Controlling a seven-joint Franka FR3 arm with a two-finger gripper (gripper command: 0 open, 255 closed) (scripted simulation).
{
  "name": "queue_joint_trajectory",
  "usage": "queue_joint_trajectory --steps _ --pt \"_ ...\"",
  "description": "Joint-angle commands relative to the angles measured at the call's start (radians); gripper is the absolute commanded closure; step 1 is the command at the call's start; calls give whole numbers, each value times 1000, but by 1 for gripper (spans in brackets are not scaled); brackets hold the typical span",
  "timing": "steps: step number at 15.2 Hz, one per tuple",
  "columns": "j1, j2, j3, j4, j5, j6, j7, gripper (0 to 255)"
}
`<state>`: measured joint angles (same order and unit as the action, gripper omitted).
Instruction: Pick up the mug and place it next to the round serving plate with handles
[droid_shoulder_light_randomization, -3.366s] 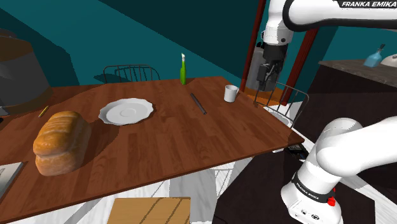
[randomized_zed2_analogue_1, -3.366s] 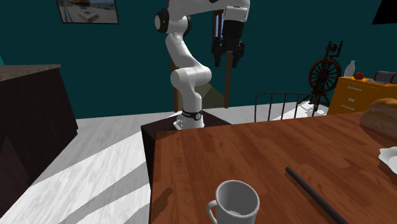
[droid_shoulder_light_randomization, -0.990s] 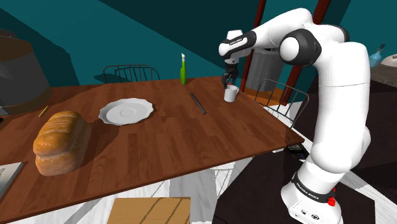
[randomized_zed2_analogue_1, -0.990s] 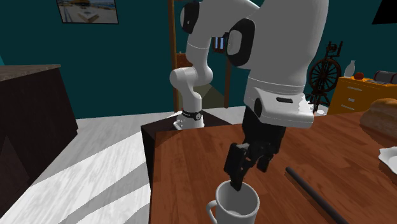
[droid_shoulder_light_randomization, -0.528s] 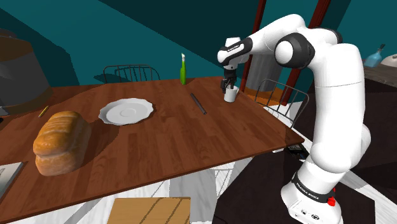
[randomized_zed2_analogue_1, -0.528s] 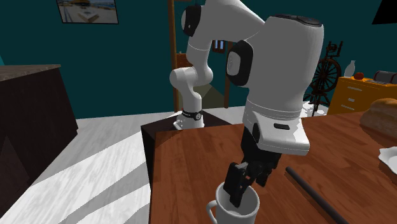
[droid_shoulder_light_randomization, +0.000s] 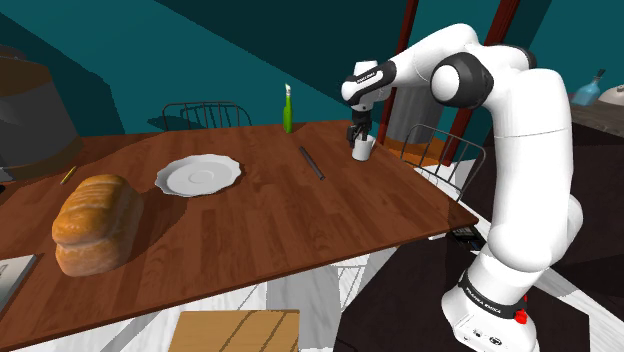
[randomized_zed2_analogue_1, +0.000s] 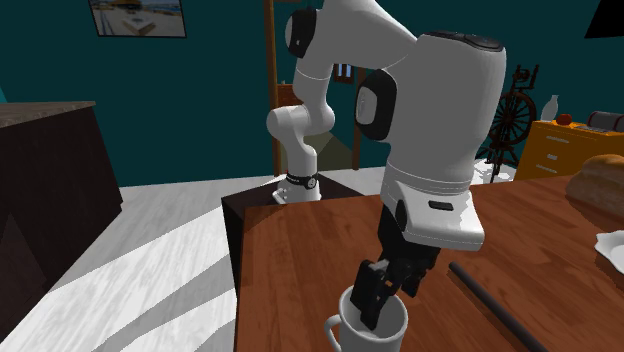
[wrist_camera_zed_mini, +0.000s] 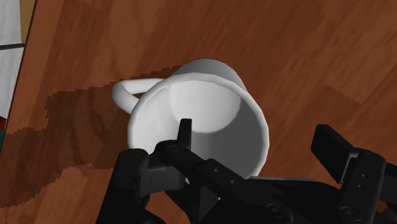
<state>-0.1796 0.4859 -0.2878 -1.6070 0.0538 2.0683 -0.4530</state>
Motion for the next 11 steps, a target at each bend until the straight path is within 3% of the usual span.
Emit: queue_joint_trajectory --steps 1,11 --pt "0 0 0 0 0 0 0 255" --pt "0 -5 -1 6 -1 -11 0 255"
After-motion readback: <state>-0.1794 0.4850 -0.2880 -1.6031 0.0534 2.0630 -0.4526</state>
